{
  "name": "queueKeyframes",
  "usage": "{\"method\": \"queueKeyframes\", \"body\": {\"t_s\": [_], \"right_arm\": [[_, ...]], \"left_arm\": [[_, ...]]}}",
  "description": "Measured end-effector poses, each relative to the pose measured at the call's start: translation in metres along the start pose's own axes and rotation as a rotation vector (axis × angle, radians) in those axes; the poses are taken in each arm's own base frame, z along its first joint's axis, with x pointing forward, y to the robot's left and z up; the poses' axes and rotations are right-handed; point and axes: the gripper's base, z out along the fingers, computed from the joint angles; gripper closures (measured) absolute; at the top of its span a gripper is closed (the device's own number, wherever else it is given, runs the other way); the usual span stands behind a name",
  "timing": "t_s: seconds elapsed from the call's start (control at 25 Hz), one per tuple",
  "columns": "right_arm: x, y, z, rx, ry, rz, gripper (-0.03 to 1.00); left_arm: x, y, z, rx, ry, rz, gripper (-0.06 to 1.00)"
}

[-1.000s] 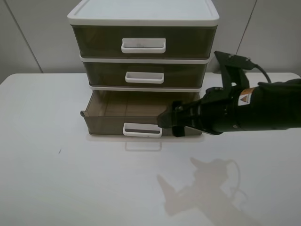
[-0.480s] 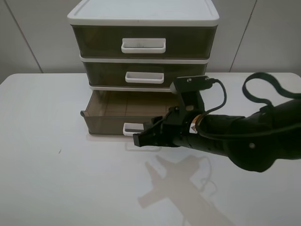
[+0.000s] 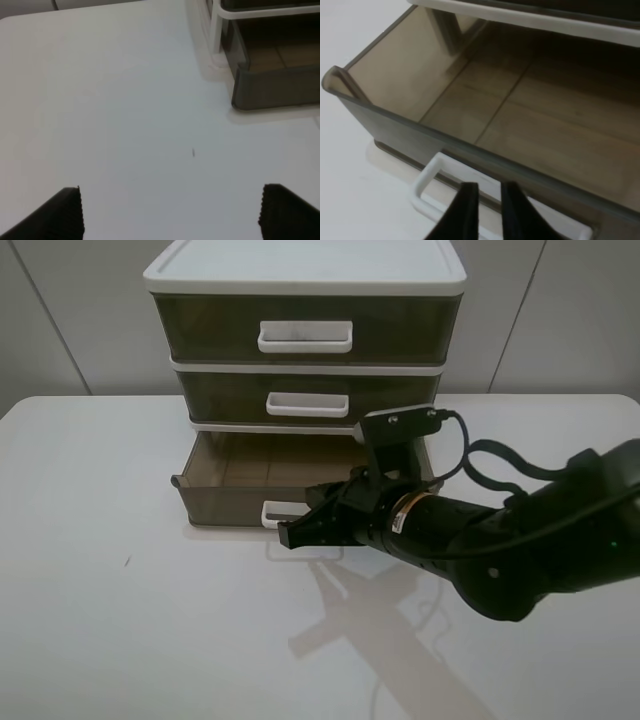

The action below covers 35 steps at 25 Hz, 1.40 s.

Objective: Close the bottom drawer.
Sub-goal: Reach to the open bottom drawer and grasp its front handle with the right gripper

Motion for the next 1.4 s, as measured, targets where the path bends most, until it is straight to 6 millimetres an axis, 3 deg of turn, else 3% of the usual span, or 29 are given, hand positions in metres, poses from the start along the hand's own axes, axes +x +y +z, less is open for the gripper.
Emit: {"method": "queueKeyframes", "body": {"t_s": [0.6, 0.8, 1.4], "right_arm": [[0.004, 0.002, 0.005, -0.014, -0.035, -0.019, 0.95], [0.015, -0.001, 0.013, -0.001, -0.012, -0.03, 0.95], [0.023, -0.001, 0.035, 0.009, -0.055, -0.038, 0.95]], "left_arm": [[0.0, 0.0, 0.0, 0.0, 0.0, 0.0, 0.23], [0.0, 0.0, 0.0, 0.0, 0.0, 0.0, 0.23], [0.0, 0.0, 0.0, 0.0, 0.0, 0.0, 0.23]]}}
